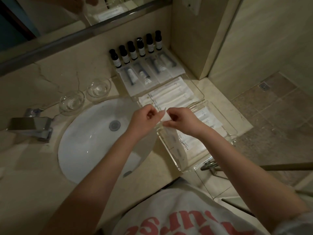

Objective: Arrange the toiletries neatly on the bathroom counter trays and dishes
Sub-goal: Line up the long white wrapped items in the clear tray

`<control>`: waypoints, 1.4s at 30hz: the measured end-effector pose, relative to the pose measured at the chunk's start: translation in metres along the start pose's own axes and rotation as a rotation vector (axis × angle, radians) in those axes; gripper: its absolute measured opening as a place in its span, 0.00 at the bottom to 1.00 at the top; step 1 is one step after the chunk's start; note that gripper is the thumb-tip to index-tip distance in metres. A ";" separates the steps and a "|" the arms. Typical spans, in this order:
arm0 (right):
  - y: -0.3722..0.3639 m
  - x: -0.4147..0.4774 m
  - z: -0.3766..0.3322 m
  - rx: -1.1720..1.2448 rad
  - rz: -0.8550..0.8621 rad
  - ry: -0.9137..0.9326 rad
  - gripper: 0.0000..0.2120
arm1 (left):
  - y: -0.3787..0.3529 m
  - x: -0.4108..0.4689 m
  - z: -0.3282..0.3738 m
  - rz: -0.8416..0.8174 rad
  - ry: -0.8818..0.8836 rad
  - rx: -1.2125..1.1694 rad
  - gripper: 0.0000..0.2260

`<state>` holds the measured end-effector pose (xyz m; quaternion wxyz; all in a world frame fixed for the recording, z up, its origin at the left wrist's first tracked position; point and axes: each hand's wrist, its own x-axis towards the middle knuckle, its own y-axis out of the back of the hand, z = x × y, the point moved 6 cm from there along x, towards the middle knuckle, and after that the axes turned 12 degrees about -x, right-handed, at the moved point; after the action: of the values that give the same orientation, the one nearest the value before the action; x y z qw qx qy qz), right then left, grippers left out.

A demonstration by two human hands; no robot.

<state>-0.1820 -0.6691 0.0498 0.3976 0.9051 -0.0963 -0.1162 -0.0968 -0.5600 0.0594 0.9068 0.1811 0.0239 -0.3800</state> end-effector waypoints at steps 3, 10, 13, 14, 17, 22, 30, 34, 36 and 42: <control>-0.005 0.002 -0.012 -0.059 -0.011 0.041 0.13 | -0.002 0.004 0.003 -0.083 -0.087 0.205 0.13; -0.015 -0.012 0.008 -0.005 -0.043 -0.024 0.07 | 0.025 0.002 0.017 0.195 -0.163 0.169 0.12; 0.000 -0.022 0.025 -0.034 0.040 -0.073 0.07 | 0.019 -0.004 0.001 0.264 0.035 -0.124 0.12; 0.004 -0.025 0.030 -0.059 0.058 -0.089 0.10 | 0.008 -0.009 -0.006 0.251 0.107 -0.263 0.12; 0.011 -0.037 0.043 -0.260 0.123 -0.054 0.19 | -0.032 -0.026 -0.025 0.168 0.276 -0.665 0.10; 0.004 -0.065 0.074 -0.509 0.111 0.050 0.19 | -0.075 -0.044 -0.059 -0.071 0.405 -0.288 0.09; -0.012 -0.092 0.106 -0.634 -0.138 -0.072 0.27 | -0.107 -0.041 -0.068 -0.415 -0.154 0.753 0.21; -0.009 -0.099 0.109 -0.524 -0.002 -0.111 0.13 | -0.116 -0.042 -0.079 -0.476 -0.243 0.905 0.23; -0.011 -0.100 0.115 -0.516 0.063 -0.154 0.08 | -0.117 -0.041 -0.081 -0.468 -0.263 0.934 0.23; -0.040 -0.093 0.110 -0.352 0.005 -0.105 0.08 | -0.117 -0.040 -0.080 -0.438 -0.262 0.914 0.22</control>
<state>-0.2991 -0.6943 -0.0397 0.5444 0.8141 -0.0975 -0.1771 -0.1993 -0.5803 -0.0438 0.6299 0.4999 -0.2207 -0.5519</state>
